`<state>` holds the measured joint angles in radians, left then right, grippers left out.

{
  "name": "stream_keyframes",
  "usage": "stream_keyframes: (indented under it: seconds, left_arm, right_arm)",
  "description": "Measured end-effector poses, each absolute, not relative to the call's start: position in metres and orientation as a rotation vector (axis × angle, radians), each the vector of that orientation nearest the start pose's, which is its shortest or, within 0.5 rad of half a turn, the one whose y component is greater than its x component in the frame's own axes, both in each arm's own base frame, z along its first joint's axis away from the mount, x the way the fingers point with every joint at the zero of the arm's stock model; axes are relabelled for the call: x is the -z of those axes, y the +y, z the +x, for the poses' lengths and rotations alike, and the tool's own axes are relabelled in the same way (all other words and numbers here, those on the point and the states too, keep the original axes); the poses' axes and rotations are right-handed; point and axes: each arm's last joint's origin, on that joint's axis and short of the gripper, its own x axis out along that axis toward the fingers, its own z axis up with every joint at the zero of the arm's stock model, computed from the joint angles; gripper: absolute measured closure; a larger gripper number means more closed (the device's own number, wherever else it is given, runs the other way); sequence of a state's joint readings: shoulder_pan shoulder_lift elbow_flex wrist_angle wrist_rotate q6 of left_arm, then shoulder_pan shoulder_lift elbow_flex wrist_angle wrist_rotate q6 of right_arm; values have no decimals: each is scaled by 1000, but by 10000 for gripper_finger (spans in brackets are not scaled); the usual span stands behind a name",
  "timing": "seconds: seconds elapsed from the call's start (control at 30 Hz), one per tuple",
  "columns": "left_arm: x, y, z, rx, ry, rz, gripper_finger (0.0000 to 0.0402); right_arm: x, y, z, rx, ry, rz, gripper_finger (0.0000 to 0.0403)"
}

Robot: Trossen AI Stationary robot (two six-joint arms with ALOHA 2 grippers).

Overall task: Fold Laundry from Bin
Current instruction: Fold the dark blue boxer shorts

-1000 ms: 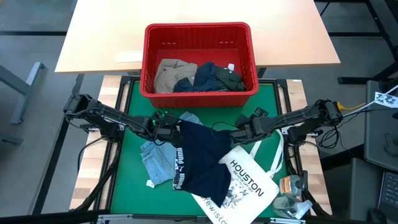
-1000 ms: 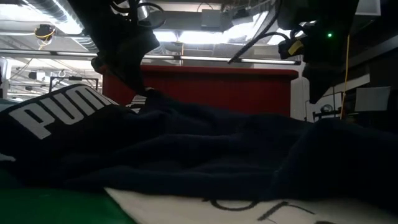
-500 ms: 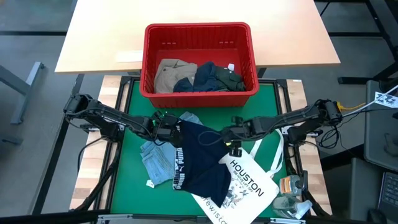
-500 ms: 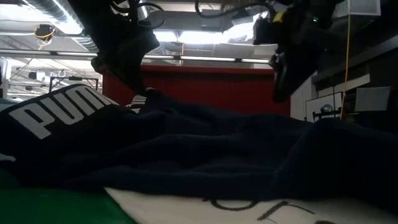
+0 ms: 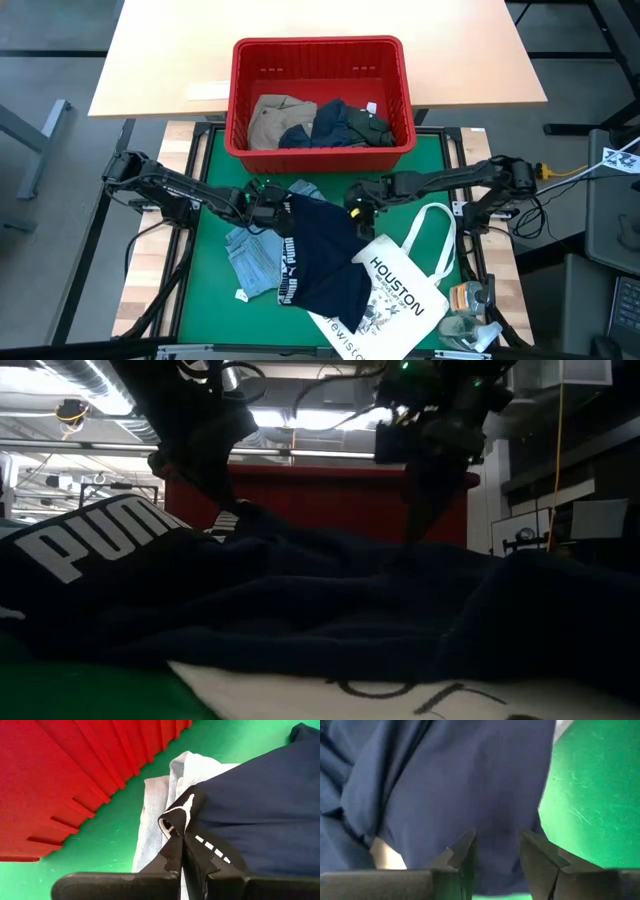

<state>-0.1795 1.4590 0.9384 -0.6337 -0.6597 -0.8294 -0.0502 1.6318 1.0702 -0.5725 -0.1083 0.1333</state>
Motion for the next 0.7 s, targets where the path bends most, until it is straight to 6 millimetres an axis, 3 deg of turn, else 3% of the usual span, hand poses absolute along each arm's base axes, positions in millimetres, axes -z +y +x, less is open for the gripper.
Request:
stream_keyframes:
  seconds: [0.2, 0.47, 0.7]
  left_arm:
    - [-213, -33, 268, -789, 812, -274, 401]
    - [-213, -33, 268, -787, 813, -276, 401]
    - [-213, -33, 268, -787, 814, -276, 401]
  right_arm:
    - [-184, -14, 321, 29, 1186, 213, 265]
    - [-183, -14, 321, 29, 1185, 212, 270]
    - [-183, -14, 321, 29, 1186, 212, 354]
